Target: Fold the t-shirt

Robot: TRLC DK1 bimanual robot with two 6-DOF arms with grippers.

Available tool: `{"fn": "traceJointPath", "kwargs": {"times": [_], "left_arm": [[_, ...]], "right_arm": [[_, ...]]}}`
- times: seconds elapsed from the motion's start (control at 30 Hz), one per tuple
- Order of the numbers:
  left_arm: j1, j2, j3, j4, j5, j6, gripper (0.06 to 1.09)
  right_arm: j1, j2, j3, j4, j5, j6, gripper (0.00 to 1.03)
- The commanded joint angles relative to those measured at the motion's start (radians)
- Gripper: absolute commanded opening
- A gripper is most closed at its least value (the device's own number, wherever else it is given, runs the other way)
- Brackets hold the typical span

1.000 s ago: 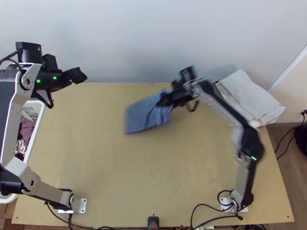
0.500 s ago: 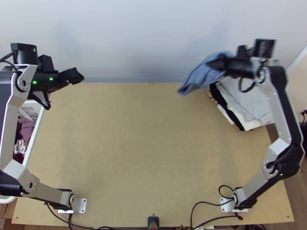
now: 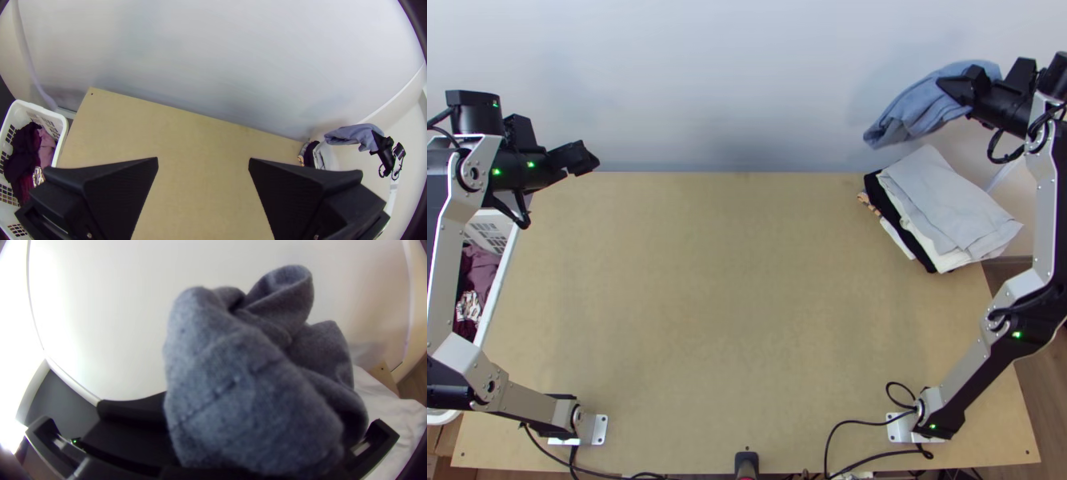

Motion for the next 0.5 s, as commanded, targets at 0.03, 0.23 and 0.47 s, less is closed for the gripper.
{"fn": "traceJointPath", "kwargs": {"times": [0.03,0.23,0.47], "left_arm": [[0.008,-0.023,-0.019,-0.007,-0.004,0.008,1.05],[0.008,-0.021,-0.019,-0.007,-0.004,0.006,1.05],[0.006,-0.015,-0.018,-0.005,-0.004,0.006,1.05]], "right_arm": [[-0.052,0.045,0.023,0.034,-0.048,0.008,0.03],[-0.090,0.067,0.018,0.040,-0.071,-0.042,0.03],[-0.112,0.080,-0.016,0.039,-0.082,-0.079,0.03]]}}
